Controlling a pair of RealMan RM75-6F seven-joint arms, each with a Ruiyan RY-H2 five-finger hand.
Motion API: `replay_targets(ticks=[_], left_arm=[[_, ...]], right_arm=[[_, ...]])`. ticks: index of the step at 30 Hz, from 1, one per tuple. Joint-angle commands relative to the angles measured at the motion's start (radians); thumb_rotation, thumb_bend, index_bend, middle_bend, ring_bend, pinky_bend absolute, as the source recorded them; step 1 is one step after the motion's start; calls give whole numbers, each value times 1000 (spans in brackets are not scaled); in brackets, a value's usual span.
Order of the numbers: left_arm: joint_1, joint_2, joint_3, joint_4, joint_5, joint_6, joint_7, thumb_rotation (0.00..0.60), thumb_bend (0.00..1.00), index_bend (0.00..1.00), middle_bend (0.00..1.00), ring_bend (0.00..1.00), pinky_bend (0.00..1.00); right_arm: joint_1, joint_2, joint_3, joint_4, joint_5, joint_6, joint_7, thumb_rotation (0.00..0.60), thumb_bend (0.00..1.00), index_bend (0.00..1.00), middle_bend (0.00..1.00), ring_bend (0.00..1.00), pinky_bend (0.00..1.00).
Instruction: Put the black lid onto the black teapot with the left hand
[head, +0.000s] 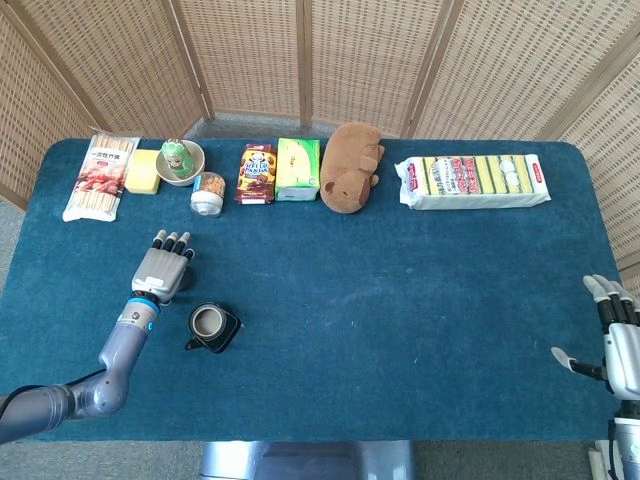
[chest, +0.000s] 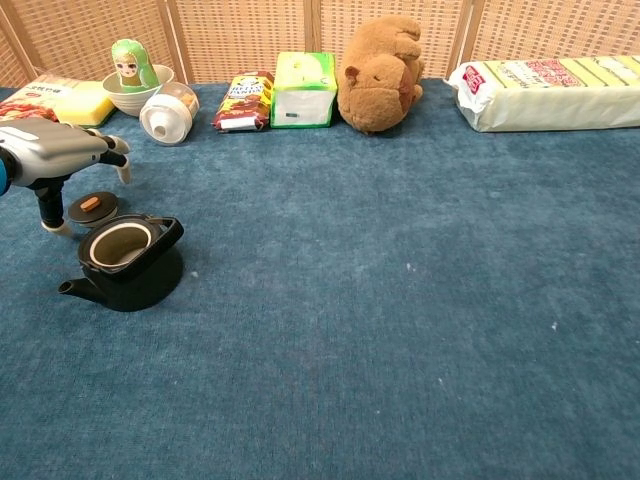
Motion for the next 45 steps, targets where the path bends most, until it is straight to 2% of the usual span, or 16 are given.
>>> replay_targets(ticks=[1,5,14,45], left_arm=[[-1,-1,4,2,-5,0,-4,600,175,229,0,0,0],[-2,0,8,0,-3,10,-12,600,176,275,0,0,0],[-9,-1,21,-8,-12,23,-2,600,202,299,0,0,0],[-36,-43,21,22,-56,46,2,600,220,333,0,0,0]], right_arm=[[1,0,-2,-2,1,-5,2,600,124,70,68,72,0],[2,0,-3,-2,1,-8,0,600,123,70,68,71,0],[2,1,-4,-4,-1,-8,1,600,124,70,68,71,0],[9,-1,-11,-1,1,-29,7,600,123,69,68,71,0]])
